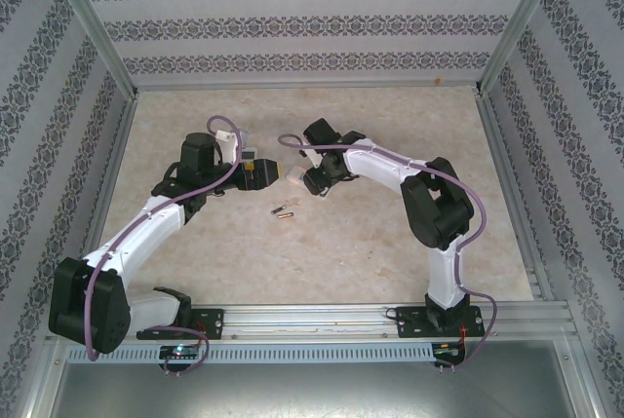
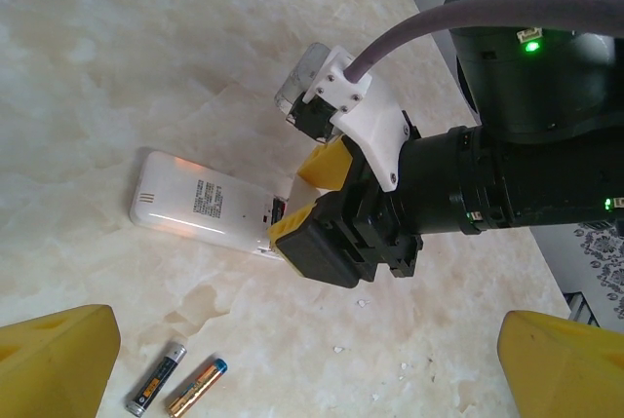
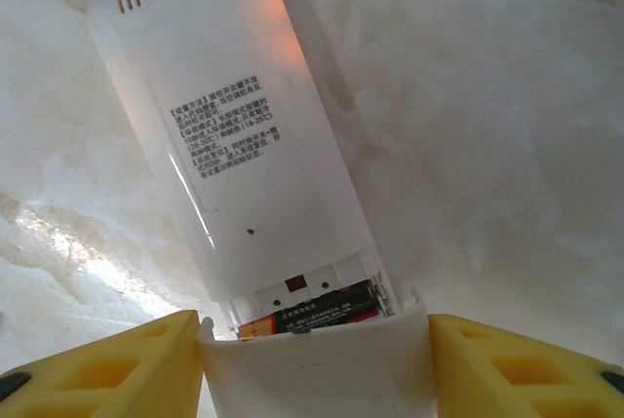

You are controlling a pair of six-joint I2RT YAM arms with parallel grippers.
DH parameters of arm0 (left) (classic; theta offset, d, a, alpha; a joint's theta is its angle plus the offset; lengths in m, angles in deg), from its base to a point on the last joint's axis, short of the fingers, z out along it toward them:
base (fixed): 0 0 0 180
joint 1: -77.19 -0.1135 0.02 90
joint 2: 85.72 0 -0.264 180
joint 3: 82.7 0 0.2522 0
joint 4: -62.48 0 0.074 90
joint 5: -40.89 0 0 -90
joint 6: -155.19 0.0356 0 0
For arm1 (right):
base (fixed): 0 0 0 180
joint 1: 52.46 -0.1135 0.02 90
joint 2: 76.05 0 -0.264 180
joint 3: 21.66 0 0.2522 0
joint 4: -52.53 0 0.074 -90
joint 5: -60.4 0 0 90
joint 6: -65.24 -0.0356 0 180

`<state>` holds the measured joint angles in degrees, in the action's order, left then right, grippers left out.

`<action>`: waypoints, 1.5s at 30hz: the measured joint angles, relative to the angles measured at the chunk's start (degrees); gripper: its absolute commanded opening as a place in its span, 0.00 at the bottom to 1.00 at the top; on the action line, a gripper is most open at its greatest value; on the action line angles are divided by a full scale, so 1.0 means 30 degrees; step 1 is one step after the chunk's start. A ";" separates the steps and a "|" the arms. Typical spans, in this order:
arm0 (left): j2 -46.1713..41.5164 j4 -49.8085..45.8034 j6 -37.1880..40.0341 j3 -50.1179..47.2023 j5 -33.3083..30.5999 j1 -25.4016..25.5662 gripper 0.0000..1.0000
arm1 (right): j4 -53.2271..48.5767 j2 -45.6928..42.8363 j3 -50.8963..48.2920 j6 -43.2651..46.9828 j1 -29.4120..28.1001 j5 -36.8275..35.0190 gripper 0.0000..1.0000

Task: Load the batteries into the remote control

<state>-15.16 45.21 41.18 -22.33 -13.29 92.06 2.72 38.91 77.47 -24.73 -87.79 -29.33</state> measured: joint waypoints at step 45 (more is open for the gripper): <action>1.3835 -0.6375 0.1457 1.1205 -0.5115 0.2506 0.85 | 0.9981 -0.4881 -0.9843 -1.2801 0.2127 0.3701 0.60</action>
<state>26.35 26.09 45.55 11.29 -28.64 99.58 32.66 24.26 47.94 -63.13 -81.41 -18.23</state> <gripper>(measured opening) 0.860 0.624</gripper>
